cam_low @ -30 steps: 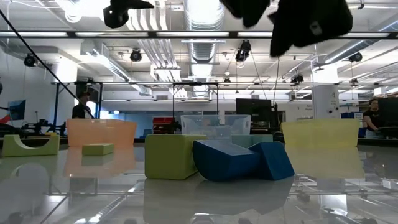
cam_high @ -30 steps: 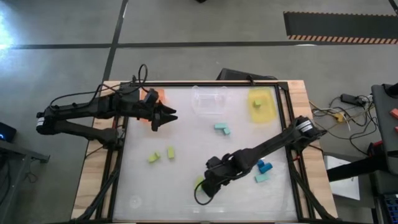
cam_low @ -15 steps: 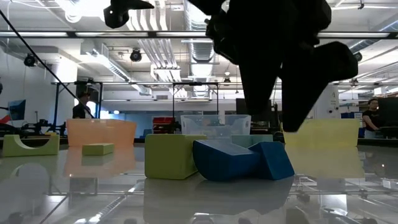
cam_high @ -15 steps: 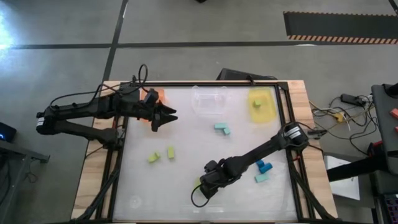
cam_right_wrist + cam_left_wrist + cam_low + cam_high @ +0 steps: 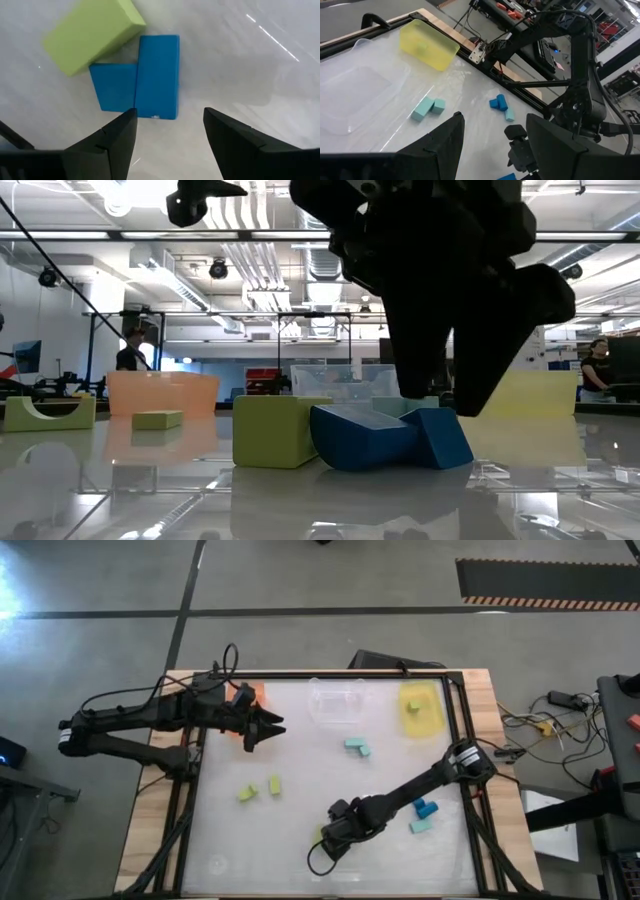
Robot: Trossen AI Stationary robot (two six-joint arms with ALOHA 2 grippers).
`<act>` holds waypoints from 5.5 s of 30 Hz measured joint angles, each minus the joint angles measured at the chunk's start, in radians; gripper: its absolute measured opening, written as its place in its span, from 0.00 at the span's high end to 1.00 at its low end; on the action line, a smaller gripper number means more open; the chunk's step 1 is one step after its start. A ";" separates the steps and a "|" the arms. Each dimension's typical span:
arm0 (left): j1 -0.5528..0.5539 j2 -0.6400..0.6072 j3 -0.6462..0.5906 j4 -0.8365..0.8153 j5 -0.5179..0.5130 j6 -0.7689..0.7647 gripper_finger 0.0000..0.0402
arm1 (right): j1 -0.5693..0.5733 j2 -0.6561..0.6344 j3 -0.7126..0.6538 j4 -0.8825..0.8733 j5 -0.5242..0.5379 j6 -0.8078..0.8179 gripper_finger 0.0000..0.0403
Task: Sort & place blocks by color
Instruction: Put the blue rectangle block into the transparent bin
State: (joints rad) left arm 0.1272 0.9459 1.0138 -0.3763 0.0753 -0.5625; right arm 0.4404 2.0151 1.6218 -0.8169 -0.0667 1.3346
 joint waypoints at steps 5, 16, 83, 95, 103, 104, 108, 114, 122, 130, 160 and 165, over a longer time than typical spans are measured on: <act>0.000 0.000 0.000 0.000 0.000 0.000 0.51 | 0.000 0.000 0.000 0.026 0.015 0.000 0.45; 0.000 0.000 -0.002 0.000 0.000 -0.002 0.51 | 0.000 0.000 -0.008 0.038 0.018 0.008 0.45; 0.000 -0.002 -0.002 0.001 0.000 -0.006 0.51 | 0.000 0.064 -0.020 0.063 0.045 0.364 0.45; 0.000 -0.014 -0.002 0.002 -0.001 -0.006 0.51 | -0.001 0.055 -0.019 0.024 0.041 0.367 0.64; 0.000 -0.013 -0.002 0.001 -0.001 -0.008 0.51 | -0.011 0.016 -0.026 -0.023 0.036 0.348 0.71; 0.000 -0.013 -0.002 0.001 0.000 -0.008 0.51 | -0.016 0.004 -0.026 -0.032 0.034 0.338 0.71; 0.000 -0.013 -0.002 0.001 0.000 -0.009 0.51 | -0.049 -0.073 -0.024 -0.091 0.042 0.276 0.71; 0.000 -0.011 -0.002 0.001 0.000 -0.033 0.51 | -0.116 -0.195 -0.024 -0.182 0.061 0.138 0.71; 0.000 -0.012 -0.002 0.063 0.000 -0.092 0.51 | -0.242 -0.380 -0.023 -0.310 0.132 -0.057 0.71; 0.000 -0.006 -0.003 0.232 -0.004 -0.190 0.51 | -0.497 -0.495 -0.022 -0.317 0.147 -0.356 0.71; 0.004 0.000 -0.005 0.345 -0.372 -0.191 0.51 | -1.043 -0.036 0.348 -0.272 -0.172 -1.454 0.71; 0.004 0.000 -0.005 0.345 -0.373 -0.191 0.51 | -1.043 0.083 0.458 -0.350 -0.188 -1.785 0.71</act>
State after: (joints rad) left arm 0.1314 0.9455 1.0092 -0.0315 -0.2974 -0.7536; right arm -0.6025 2.0984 2.0796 -1.1670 -0.2543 -0.4505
